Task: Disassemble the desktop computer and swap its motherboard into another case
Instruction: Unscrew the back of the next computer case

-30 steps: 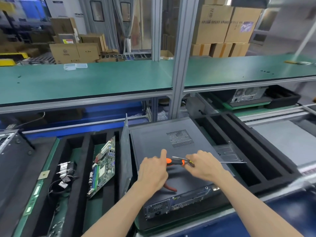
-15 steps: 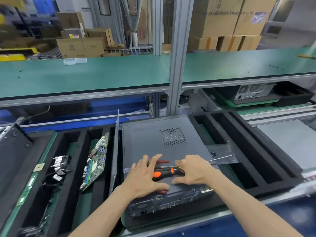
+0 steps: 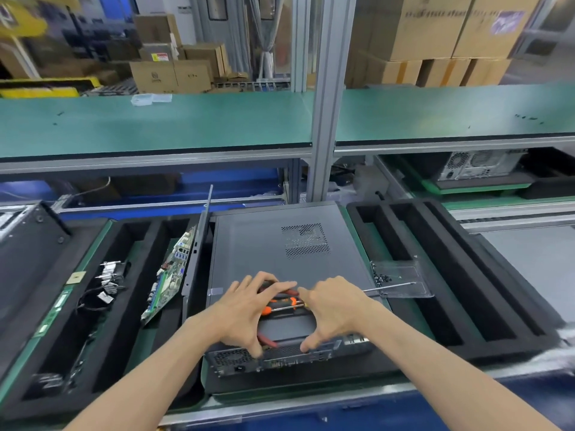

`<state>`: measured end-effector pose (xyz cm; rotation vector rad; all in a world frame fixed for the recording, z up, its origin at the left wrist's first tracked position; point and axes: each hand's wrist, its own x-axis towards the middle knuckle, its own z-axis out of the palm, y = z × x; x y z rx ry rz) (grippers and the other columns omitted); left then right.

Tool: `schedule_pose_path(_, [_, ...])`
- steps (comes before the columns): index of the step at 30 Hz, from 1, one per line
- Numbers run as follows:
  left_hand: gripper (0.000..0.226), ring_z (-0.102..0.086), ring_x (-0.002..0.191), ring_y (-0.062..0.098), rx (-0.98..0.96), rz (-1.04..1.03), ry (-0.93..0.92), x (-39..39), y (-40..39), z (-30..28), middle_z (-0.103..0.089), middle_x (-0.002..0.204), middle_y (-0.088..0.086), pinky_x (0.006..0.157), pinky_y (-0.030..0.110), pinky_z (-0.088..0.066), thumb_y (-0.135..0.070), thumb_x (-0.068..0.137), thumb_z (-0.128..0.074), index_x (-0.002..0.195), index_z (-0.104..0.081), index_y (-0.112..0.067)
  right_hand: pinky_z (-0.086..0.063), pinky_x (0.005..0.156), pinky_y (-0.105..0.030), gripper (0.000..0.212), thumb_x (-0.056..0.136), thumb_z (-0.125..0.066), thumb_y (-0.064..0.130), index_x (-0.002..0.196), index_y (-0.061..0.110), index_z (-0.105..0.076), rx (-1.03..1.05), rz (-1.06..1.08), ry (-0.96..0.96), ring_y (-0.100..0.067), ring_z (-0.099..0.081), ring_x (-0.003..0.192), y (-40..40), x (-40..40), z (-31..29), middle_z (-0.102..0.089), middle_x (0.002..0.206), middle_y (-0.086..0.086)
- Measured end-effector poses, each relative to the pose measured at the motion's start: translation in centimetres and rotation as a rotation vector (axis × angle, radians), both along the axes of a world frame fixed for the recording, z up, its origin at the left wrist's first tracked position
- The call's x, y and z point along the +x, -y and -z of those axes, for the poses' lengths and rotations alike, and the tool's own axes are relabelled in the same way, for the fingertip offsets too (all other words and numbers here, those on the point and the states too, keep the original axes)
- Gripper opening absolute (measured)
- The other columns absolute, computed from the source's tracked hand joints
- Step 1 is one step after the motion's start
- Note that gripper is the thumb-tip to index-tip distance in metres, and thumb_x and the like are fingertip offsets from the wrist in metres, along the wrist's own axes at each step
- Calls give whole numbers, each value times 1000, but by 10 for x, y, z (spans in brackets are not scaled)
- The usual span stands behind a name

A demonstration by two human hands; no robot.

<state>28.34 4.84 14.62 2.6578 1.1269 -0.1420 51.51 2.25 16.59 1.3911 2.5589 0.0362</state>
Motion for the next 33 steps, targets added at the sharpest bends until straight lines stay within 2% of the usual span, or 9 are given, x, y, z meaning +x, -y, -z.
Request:
schedule_pose_path(4, [137, -36, 109, 16, -12, -9, 16, 0, -1, 0, -23, 136, -13, 92, 39, -38, -49, 35, -78, 148, 1, -60, -34, 54, -34, 87, 59, -59, 85, 111, 16, -51, 8, -14, 11, -26, -42, 55, -3, -1, 0, -46, 63, 3])
schedule_pose_path(7, [137, -36, 108, 15, -18, -16, 10, 0, -5, -1, -23, 137, -13, 92, 40, -38, -50, 34, -78, 148, -1, -60, -34, 53, -34, 91, 59, -57, 85, 116, 15, -51, 16, -19, 9, -27, -43, 55, -7, -1, 1, -39, 60, 4])
schedule_pose_path(13, [136, -29, 102, 11, -36, -16, -5, 1, -21, -6, -23, 136, -13, 91, 40, -38, -50, 35, -79, 146, -2, -61, -32, 53, -34, 93, 58, -55, 85, 117, 14, -51, 27, -16, -16, -24, -40, 53, -20, -1, 4, -40, 61, 3])
schedule_pose_path(16, [135, -32, 103, 11, -38, -12, -11, 3, -32, -7, -24, 133, -13, 91, 40, -38, -50, 36, -81, 146, -3, -61, -32, 53, -35, 93, 57, -54, 87, 114, 13, -53, 26, -8, -24, -22, -37, 51, -30, -1, 4, -37, 60, 3])
schedule_pose_path(23, [132, -35, 106, 14, -45, -8, -5, 7, -56, -7, -25, 129, -13, 88, 37, -36, -49, 37, -81, 146, -6, -61, -35, 54, -34, 94, 53, -52, 88, 115, 17, -54, 14, 30, -33, -22, -42, 53, -52, 1, 5, -39, 59, 5])
schedule_pose_path(33, [131, -35, 109, 15, -48, -23, 28, 21, -90, -4, -24, 132, -13, 94, 40, -38, -46, 40, -83, 144, -7, -61, -37, 58, -35, 91, 56, -56, 85, 116, 18, -53, 15, 26, 21, -27, -49, 63, -86, 11, -4, -42, 63, 4])
